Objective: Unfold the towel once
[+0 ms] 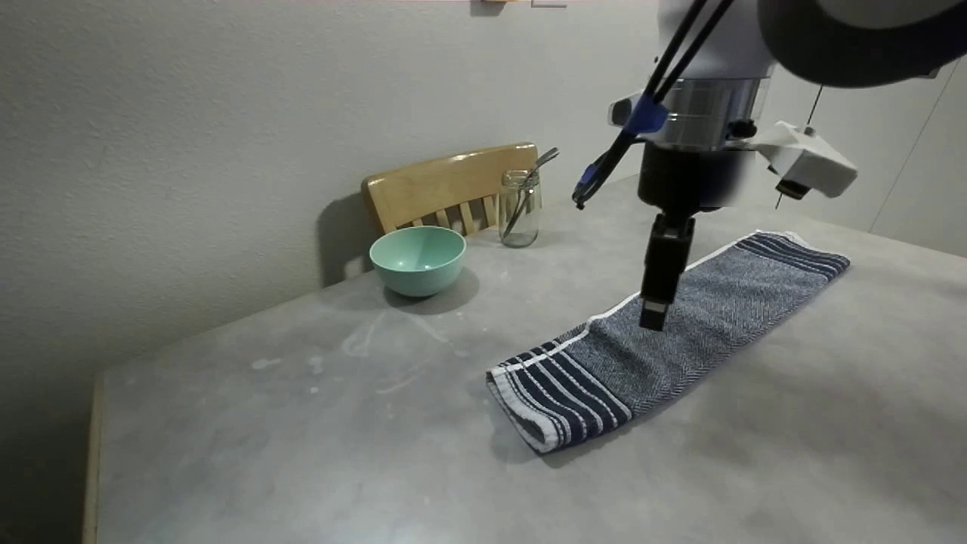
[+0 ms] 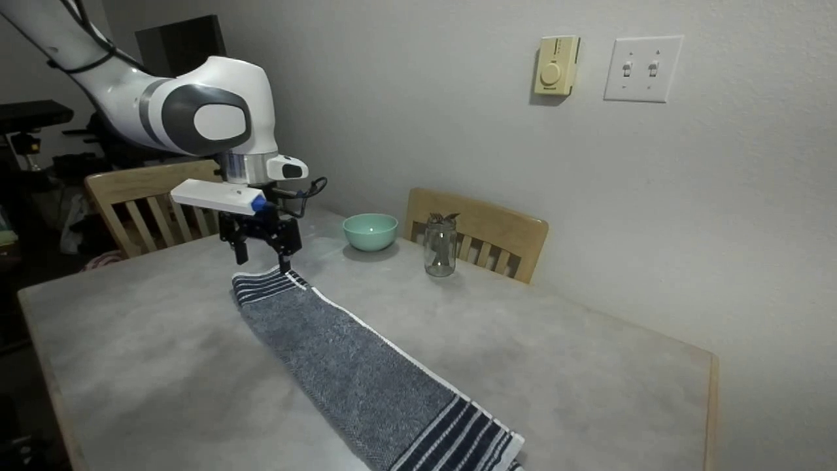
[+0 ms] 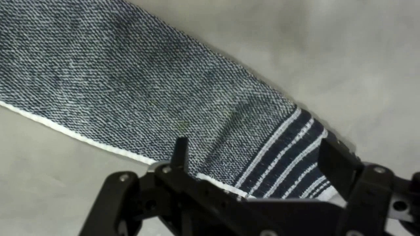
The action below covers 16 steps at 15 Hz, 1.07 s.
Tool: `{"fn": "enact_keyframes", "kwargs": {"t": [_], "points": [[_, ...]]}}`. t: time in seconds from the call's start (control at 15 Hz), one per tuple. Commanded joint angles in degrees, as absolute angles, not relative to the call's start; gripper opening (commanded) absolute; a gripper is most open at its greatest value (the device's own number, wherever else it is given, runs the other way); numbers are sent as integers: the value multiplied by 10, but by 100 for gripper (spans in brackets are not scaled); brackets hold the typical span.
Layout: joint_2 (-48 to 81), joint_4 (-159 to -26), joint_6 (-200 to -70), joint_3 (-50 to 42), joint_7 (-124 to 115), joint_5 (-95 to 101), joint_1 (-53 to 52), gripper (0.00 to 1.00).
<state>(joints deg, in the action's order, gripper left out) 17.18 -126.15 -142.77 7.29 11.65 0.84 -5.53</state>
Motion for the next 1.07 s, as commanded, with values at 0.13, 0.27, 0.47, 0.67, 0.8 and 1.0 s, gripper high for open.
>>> {"fn": "enact_keyframes", "kwargs": {"t": [0.13,0.27,0.47,0.67,0.8,1.0], "points": [[293,-1124,-1445,71,-22,24,-115,100],[336,-1063,-1412,68,-64,24,-141,100],[328,-1072,-1413,73,-70,17,-147,100],[358,-1027,-1388,72,-89,17,-162,100],[360,-1024,-1387,70,-90,17,-161,100],[368,-997,-1328,45,-169,35,-197,100]]}}
